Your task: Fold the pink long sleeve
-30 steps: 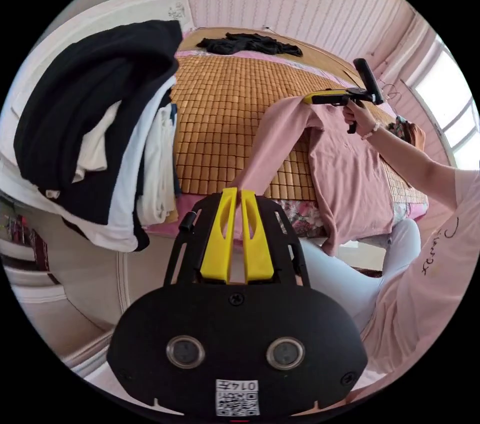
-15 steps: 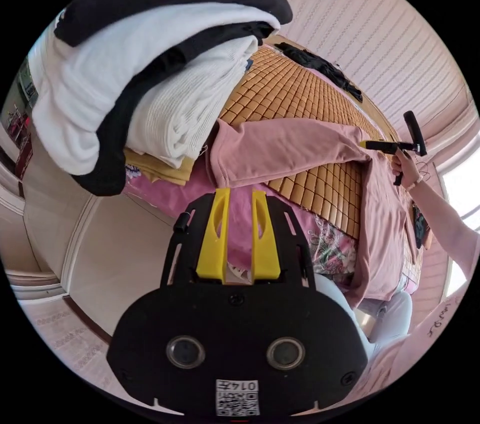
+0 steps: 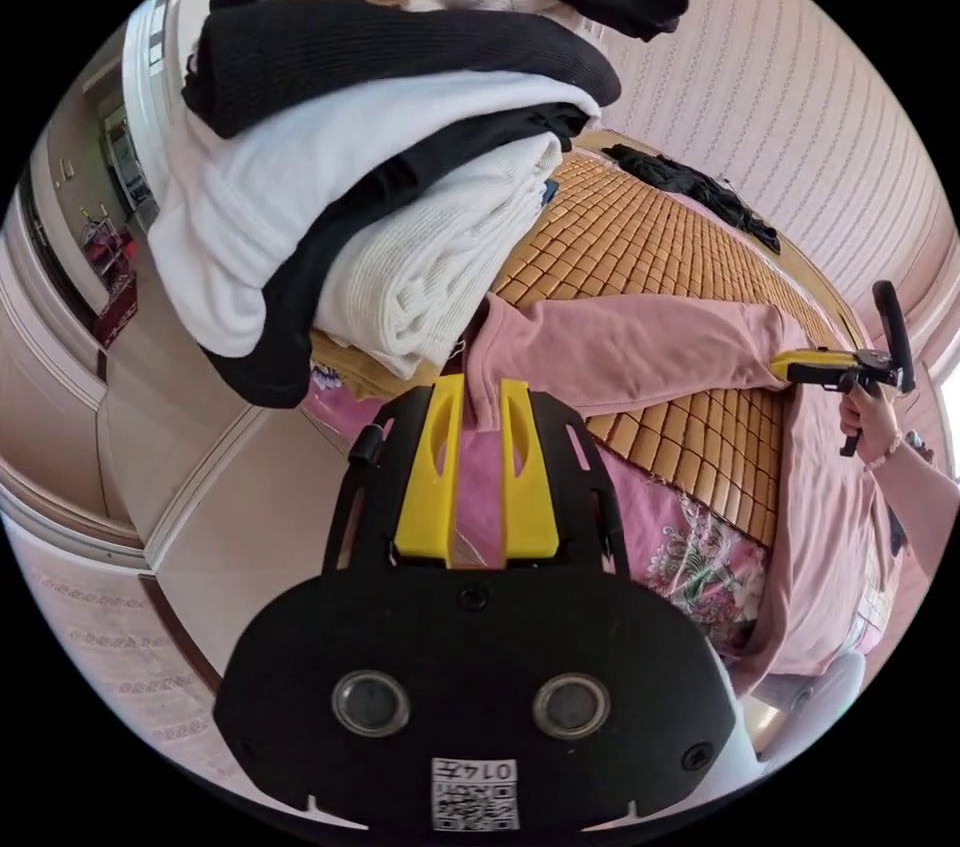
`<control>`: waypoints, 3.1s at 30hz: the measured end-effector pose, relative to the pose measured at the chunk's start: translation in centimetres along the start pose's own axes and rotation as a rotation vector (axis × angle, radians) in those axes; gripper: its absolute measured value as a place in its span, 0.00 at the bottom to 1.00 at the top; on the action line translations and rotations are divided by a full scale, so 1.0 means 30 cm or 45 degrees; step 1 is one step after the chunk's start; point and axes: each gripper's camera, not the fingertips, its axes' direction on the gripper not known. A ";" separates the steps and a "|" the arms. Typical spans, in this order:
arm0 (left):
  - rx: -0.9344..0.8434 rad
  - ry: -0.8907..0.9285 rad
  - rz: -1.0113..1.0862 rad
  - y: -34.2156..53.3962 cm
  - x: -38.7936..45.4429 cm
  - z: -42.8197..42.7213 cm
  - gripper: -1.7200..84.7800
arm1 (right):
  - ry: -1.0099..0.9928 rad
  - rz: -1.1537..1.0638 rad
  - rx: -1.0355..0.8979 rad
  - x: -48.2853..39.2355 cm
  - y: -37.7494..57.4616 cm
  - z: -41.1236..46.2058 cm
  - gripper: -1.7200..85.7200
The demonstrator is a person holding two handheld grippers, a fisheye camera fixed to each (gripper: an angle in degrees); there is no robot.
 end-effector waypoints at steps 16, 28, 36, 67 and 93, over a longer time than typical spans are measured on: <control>-0.067 0.151 -0.040 0.064 -0.061 0.159 0.04 | 0.082 0.027 0.048 -0.111 -0.037 0.069 0.11; -0.032 0.142 -0.029 0.144 -0.076 0.139 0.04 | 0.151 -0.081 -0.093 -0.239 -0.108 0.238 0.11; 0.094 0.076 -0.189 0.215 -0.098 0.062 0.10 | -0.121 -0.177 -0.049 -0.319 -0.155 0.234 0.12; 0.399 0.302 0.973 0.446 0.807 -0.262 0.05 | -0.444 0.099 0.049 0.019 0.493 0.138 0.10; 0.111 0.698 0.918 0.178 1.230 -0.069 0.12 | -0.486 1.025 0.500 0.646 1.990 -0.203 0.07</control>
